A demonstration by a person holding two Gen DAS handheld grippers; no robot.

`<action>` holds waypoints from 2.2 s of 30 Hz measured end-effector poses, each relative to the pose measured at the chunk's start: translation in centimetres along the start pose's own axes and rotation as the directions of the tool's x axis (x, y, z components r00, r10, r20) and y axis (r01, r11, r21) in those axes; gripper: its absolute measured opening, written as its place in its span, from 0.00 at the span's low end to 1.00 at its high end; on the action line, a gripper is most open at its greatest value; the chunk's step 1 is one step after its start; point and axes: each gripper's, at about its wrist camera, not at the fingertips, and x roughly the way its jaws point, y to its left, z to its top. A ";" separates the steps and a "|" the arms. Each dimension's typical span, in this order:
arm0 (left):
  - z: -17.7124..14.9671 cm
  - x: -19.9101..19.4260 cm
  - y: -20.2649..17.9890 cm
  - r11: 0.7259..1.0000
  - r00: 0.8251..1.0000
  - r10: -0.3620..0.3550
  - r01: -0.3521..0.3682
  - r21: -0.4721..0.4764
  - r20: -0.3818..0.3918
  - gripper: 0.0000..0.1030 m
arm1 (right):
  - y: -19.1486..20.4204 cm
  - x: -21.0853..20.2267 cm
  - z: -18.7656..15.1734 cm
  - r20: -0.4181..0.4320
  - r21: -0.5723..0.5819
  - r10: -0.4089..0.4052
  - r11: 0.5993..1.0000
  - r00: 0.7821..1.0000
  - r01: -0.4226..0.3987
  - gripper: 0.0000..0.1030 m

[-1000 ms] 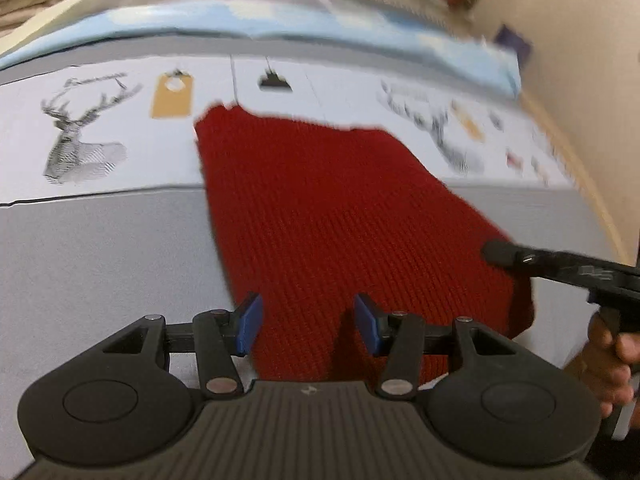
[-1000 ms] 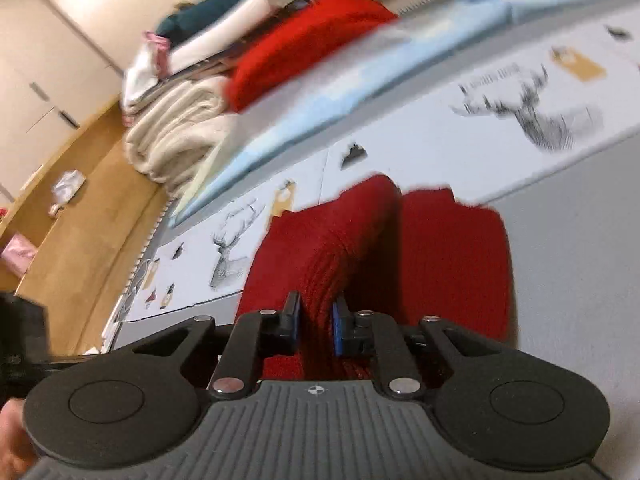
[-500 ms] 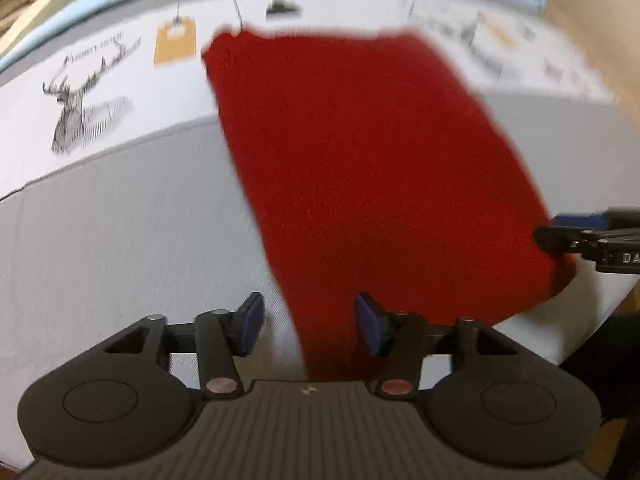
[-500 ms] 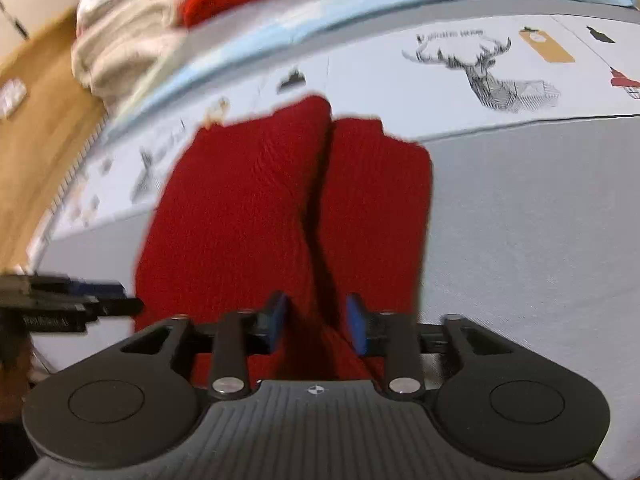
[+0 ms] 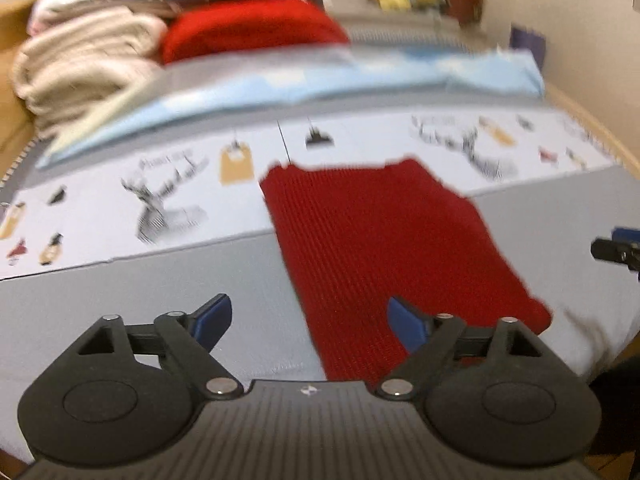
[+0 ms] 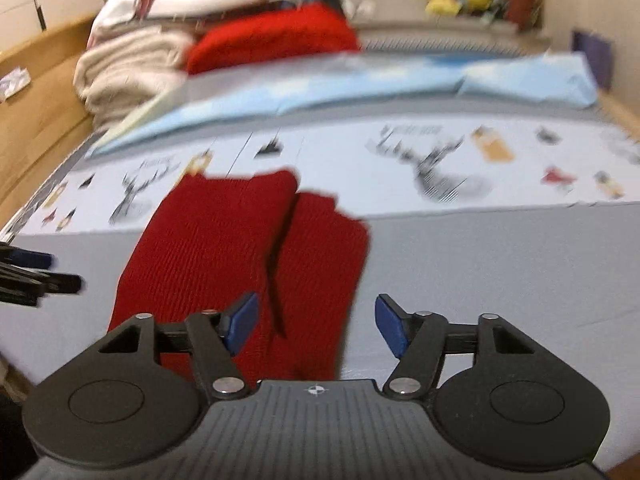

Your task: Fold small clothes

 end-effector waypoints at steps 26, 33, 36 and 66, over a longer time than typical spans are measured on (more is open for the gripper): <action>-9.8 -5.9 -5.9 0.974 0.996 0.087 -0.078 -0.211 0.031 0.90 | 7.1 -6.2 -6.6 0.039 -0.027 -0.038 0.999 0.998 0.039 0.94; -9.5 -5.3 -5.9 0.978 0.996 0.080 -0.071 -0.196 0.040 0.99 | 8.4 -4.9 -6.5 0.027 -0.064 -0.028 0.997 0.999 0.030 0.94; -9.5 -4.8 -6.0 0.978 0.997 0.072 -0.065 -0.197 0.028 0.99 | 8.5 -4.6 -6.5 0.020 -0.059 -0.021 0.998 1.000 0.023 0.94; -9.3 -4.0 -6.8 0.978 0.996 0.079 -0.072 -0.195 0.031 0.99 | 8.3 -4.1 -6.4 0.004 -0.074 -0.018 0.997 1.000 0.019 0.99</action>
